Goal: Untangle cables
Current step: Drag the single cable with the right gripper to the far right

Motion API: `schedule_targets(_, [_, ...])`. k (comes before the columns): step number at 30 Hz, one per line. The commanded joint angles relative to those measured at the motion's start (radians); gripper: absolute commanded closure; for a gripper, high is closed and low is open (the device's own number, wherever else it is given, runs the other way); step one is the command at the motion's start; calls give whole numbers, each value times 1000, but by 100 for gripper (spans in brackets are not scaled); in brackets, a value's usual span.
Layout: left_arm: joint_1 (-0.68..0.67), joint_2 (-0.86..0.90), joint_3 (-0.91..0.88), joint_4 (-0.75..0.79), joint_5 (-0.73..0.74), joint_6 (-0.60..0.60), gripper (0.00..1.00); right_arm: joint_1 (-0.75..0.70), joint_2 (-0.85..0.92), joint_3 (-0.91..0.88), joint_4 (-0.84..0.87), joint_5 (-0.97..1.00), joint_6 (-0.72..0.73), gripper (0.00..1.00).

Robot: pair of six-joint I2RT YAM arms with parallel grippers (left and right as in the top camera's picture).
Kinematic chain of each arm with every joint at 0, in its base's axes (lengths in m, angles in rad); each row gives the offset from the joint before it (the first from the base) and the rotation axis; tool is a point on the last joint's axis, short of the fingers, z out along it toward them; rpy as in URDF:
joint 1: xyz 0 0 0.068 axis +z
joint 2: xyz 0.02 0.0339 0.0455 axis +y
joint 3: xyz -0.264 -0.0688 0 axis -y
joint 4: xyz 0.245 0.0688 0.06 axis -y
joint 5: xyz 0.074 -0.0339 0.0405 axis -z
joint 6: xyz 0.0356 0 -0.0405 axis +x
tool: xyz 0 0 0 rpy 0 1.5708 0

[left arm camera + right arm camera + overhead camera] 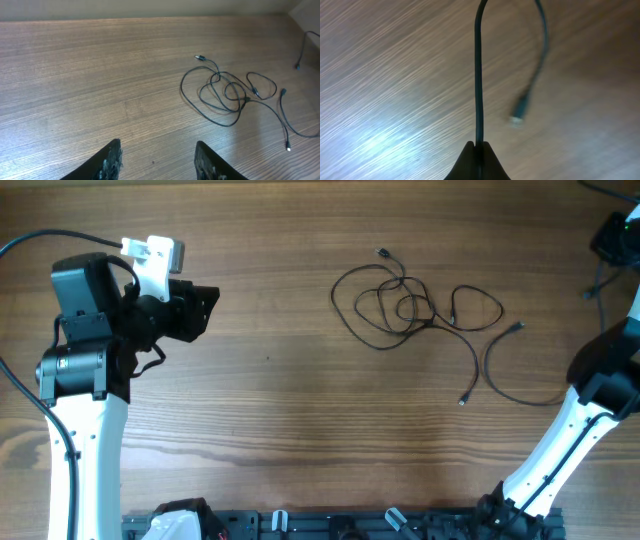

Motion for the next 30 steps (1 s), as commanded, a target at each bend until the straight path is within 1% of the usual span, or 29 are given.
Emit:
schedule_targets(1, [-4,-10,14,0,23,-10,51,-40,5,9,-13,145,102,95])
schedule_targets(5, [-4,-12,14,0,23,-10,52,-88,1,11,-20,177,146,95])
schedule_targets(7, [-4,-12,14,0,23,-10,52,-121,-9,18,-30,169,174,95])
schedule_targets(10, [-4,-12,14,0,23,-10,52,-153,-32,40,-33,115,175,95])
schedule_targets(14, [-4,-12,14,0,23,-10,52,-184,-69,129,-54,-5,148,95])
schedule_targets(17, [-4,-12,14,-1,23,-10,52,-191,-102,214,-89,-35,141,95])
schedule_targets(22, [-4,-12,14,-1,23,-18,52,-191,-186,306,-118,-33,143,95])
schedule_targets(25, [-4,-12,14,-1,23,-17,52,-191,-257,317,-114,-20,144,95])
schedule_targets(30, [-6,-12,14,-2,23,-21,52,-192,-368,317,-103,58,127,95])
